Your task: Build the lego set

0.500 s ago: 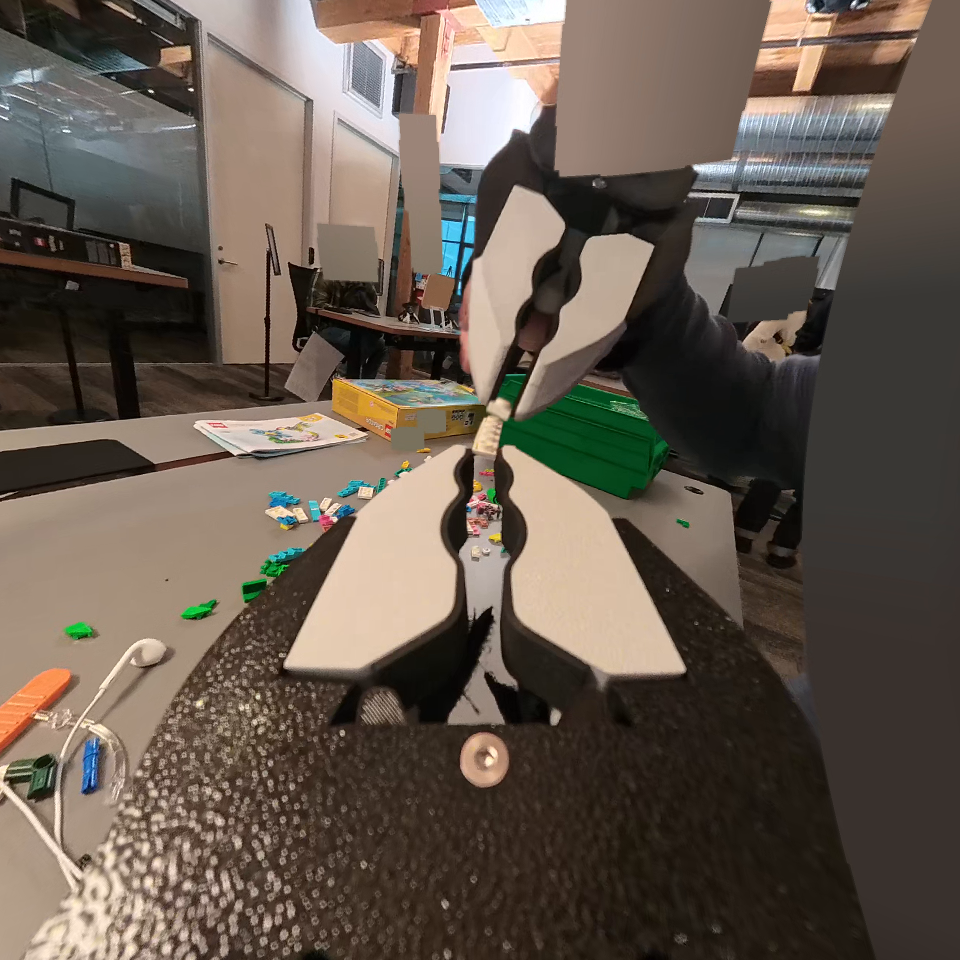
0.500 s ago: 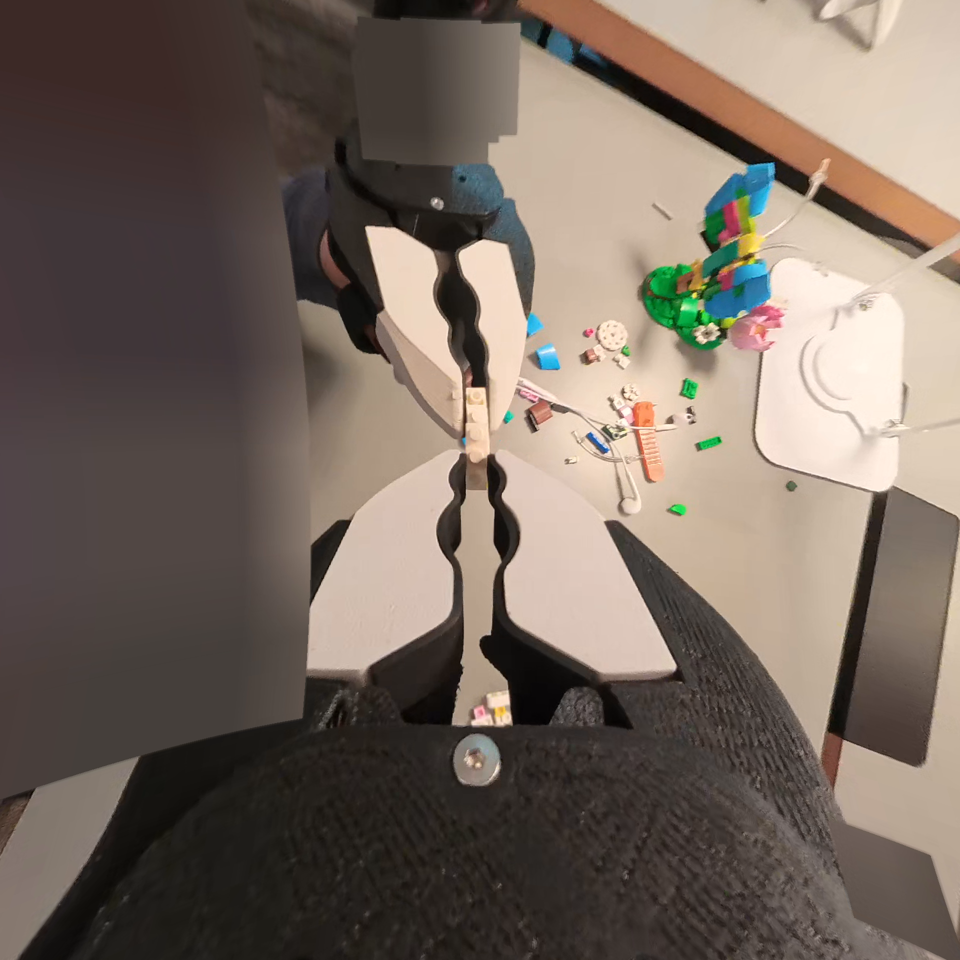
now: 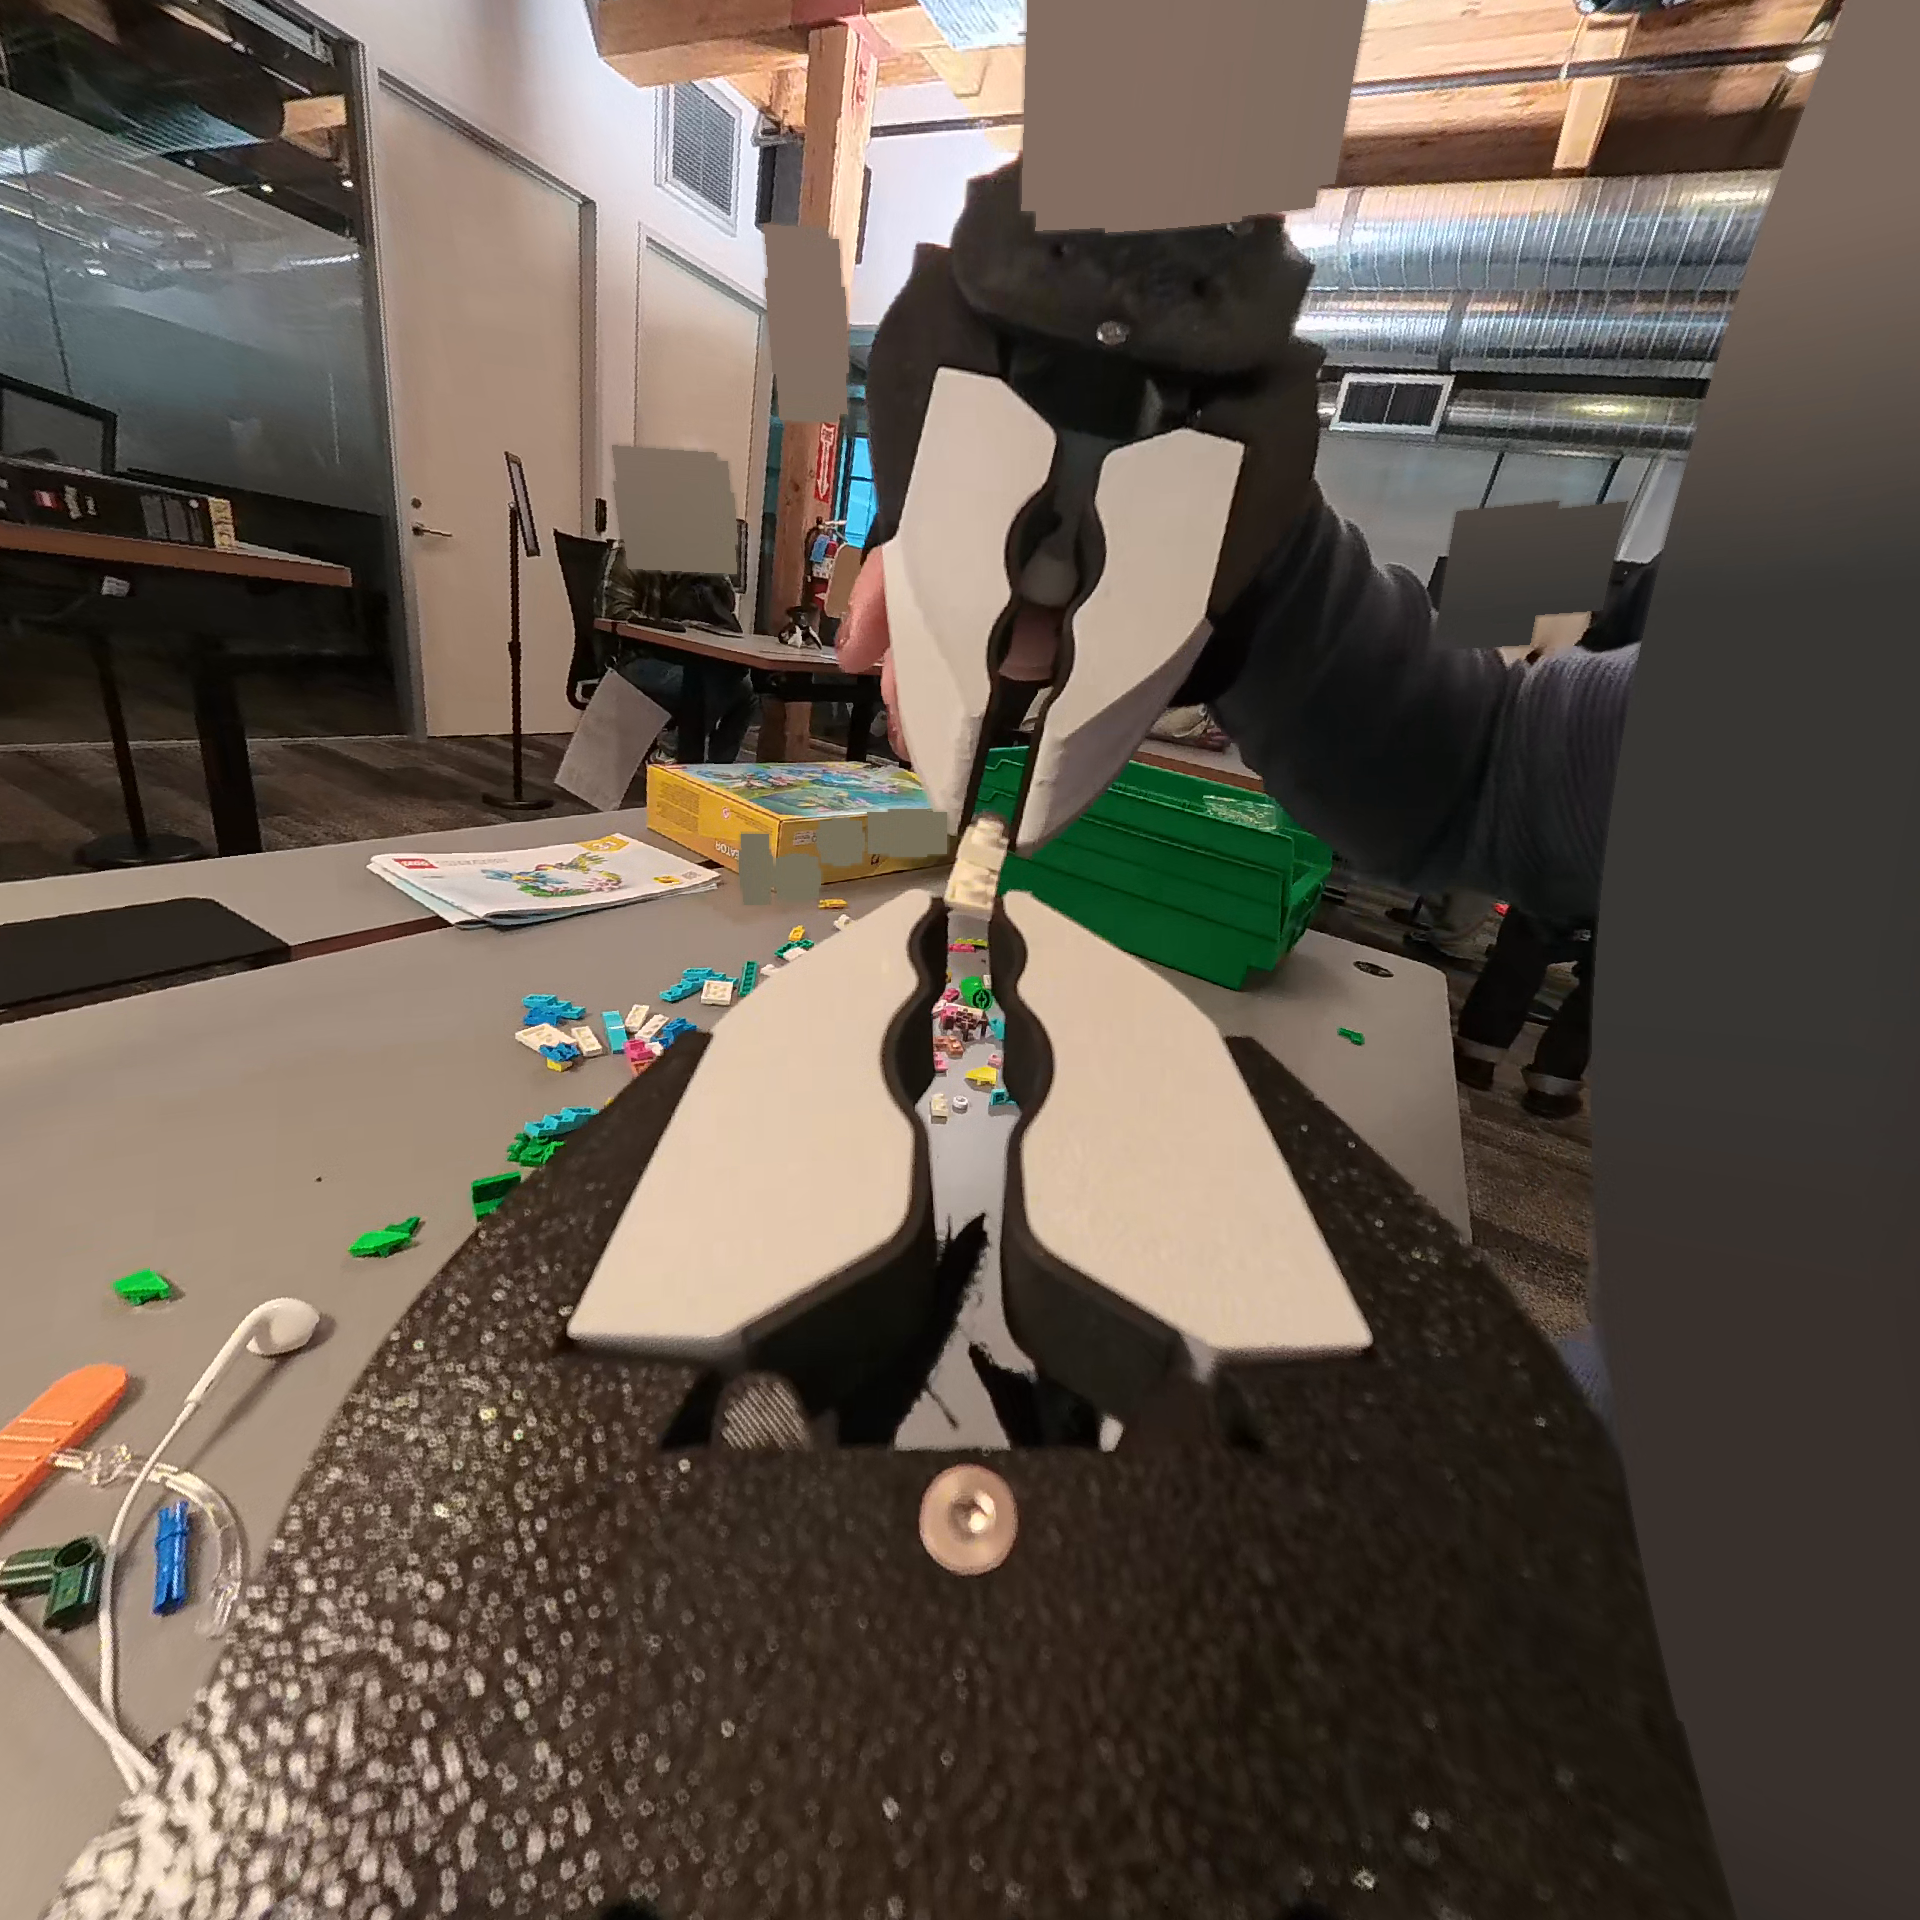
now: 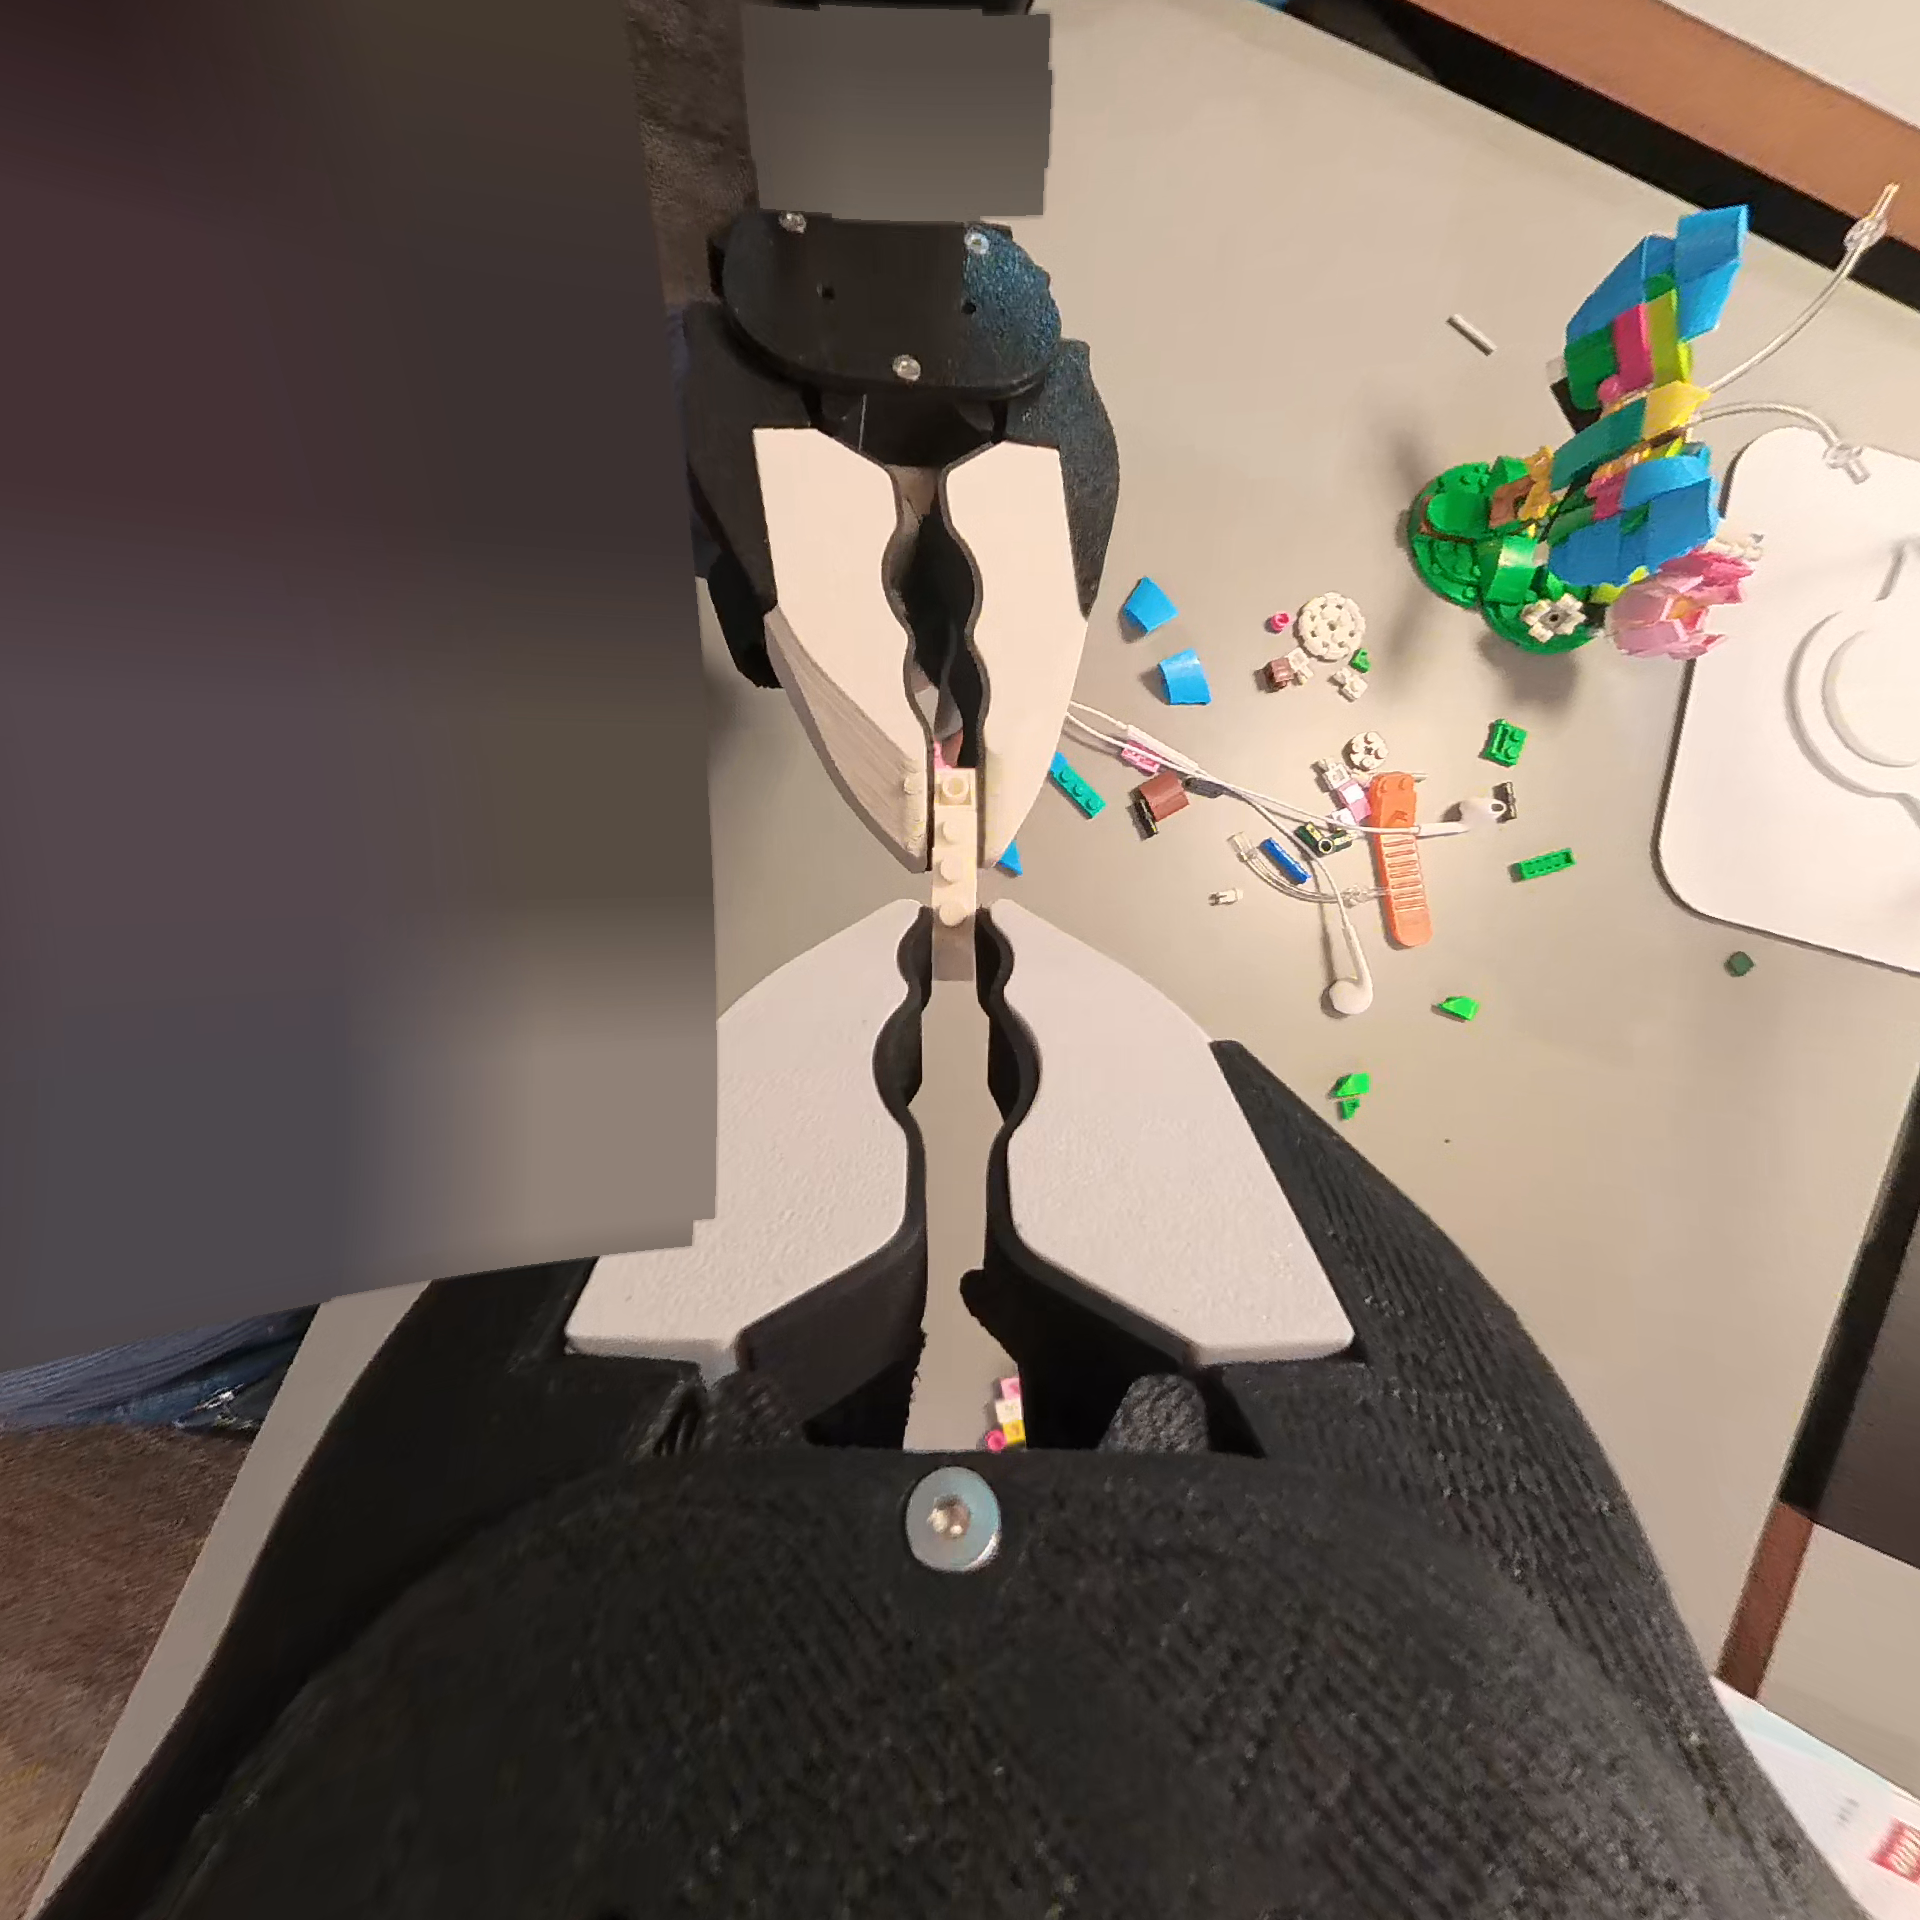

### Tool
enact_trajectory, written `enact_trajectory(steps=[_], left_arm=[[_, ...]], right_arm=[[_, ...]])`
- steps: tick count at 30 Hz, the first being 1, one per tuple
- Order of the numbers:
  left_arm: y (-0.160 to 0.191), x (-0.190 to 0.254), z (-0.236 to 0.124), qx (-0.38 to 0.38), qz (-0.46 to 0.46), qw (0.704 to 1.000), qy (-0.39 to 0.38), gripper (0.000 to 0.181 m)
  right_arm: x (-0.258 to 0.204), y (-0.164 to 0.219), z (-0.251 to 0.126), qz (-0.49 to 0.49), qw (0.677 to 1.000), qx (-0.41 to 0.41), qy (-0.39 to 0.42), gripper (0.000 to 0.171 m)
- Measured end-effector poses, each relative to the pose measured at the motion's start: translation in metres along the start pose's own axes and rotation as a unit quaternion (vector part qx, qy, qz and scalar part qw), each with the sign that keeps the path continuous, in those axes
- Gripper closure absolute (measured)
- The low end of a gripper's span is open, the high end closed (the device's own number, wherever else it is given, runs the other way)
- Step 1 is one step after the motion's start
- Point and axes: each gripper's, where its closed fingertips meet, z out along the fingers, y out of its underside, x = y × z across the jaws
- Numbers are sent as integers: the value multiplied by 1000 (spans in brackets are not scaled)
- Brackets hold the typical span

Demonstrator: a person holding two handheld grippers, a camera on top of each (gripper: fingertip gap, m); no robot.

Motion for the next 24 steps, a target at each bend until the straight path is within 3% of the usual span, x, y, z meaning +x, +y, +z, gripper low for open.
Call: enact_trajectory(steps=[1,15,20,24], left_arm=[[0,0,0,0,0,1000,0,173],[2,-1,1,-4,-13,1000,1,174],[1,-8,0,-1,-30,999,-20,174],[0,-10,-1,4,-31,999,-25,174]], right_arm=[[0,0,0,1,1000,-1,-3,165],[5,1,0,11,1000,-9,2,161],[6,-5,-8,-8,998,37,53,145],[12,-9,-12,-98,977,73,175,137]])
